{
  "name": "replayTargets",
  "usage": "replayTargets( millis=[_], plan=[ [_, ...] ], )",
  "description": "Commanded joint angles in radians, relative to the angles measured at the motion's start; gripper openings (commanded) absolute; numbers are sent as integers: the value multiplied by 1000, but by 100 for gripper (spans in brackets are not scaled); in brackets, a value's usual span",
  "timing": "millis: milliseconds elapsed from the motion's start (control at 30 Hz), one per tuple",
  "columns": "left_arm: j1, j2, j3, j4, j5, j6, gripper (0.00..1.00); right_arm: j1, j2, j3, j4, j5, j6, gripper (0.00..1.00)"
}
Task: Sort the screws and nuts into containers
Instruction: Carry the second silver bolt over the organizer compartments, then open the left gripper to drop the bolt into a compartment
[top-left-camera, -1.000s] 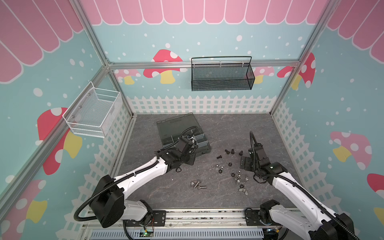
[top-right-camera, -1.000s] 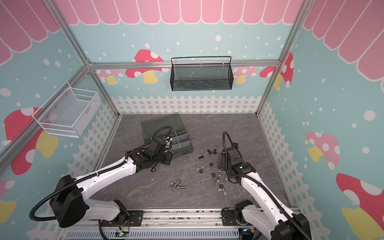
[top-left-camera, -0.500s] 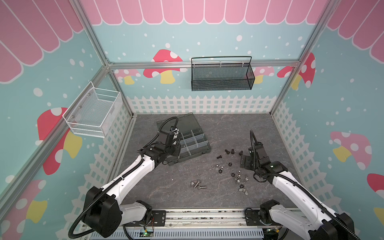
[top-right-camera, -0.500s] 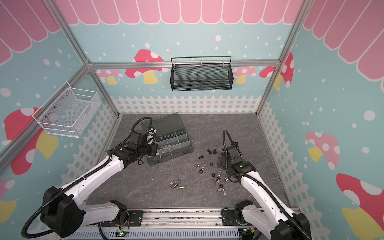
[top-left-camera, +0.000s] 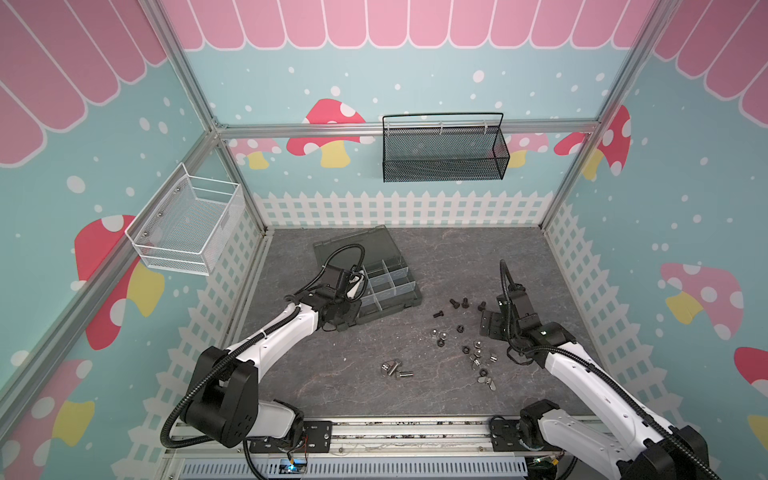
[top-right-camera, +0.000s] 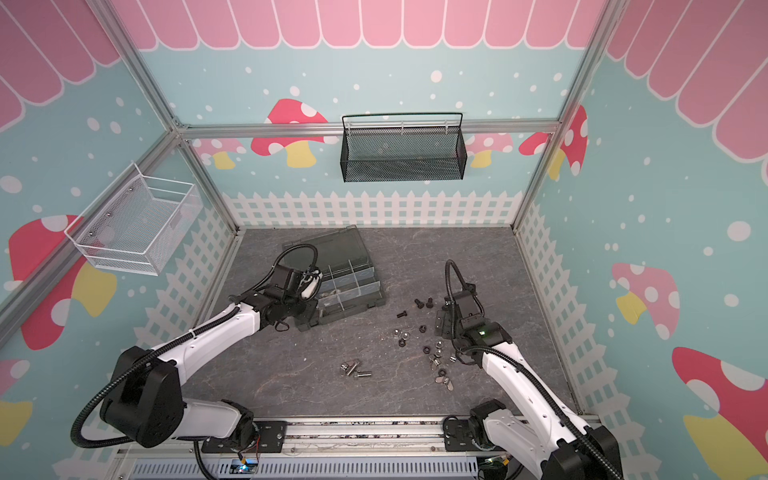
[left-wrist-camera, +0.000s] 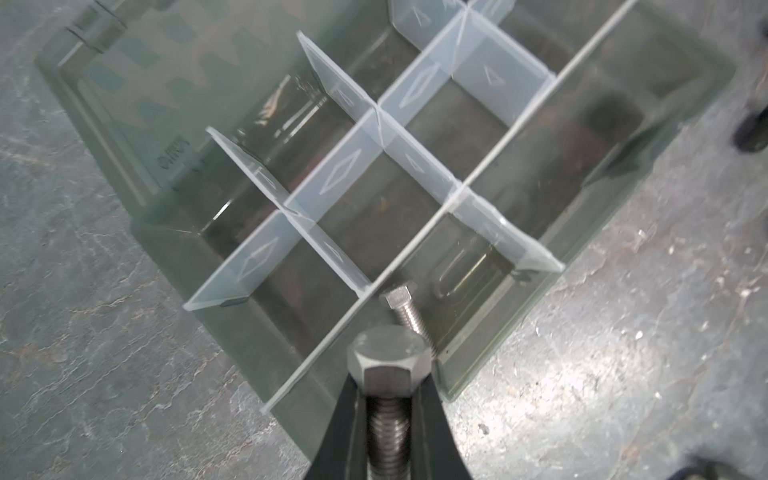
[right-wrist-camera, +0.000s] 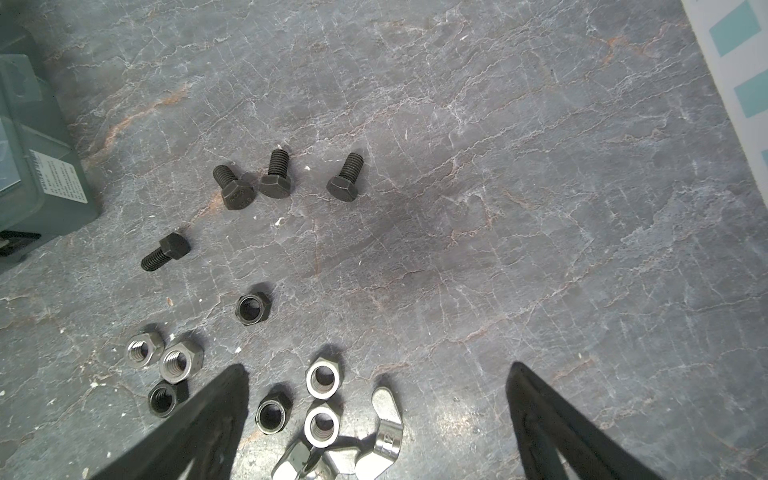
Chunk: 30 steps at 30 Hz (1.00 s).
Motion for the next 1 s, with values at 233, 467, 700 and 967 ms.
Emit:
replayTargets(
  millis=[233, 467, 700, 967],
  plan=[
    [2, 109, 5, 44, 1, 163, 0, 7, 32, 17, -12, 19, -1, 98],
    [-5, 194, 51, 24, -25, 212, 7, 7, 35, 15, -13, 20, 2, 98],
    [-4, 241, 64, 14, -1, 231, 24, 8, 26, 13, -14, 23, 6, 98],
    [-4, 232, 78, 4, -3, 231, 41, 7, 31, 15, -16, 27, 7, 98]
  ],
)
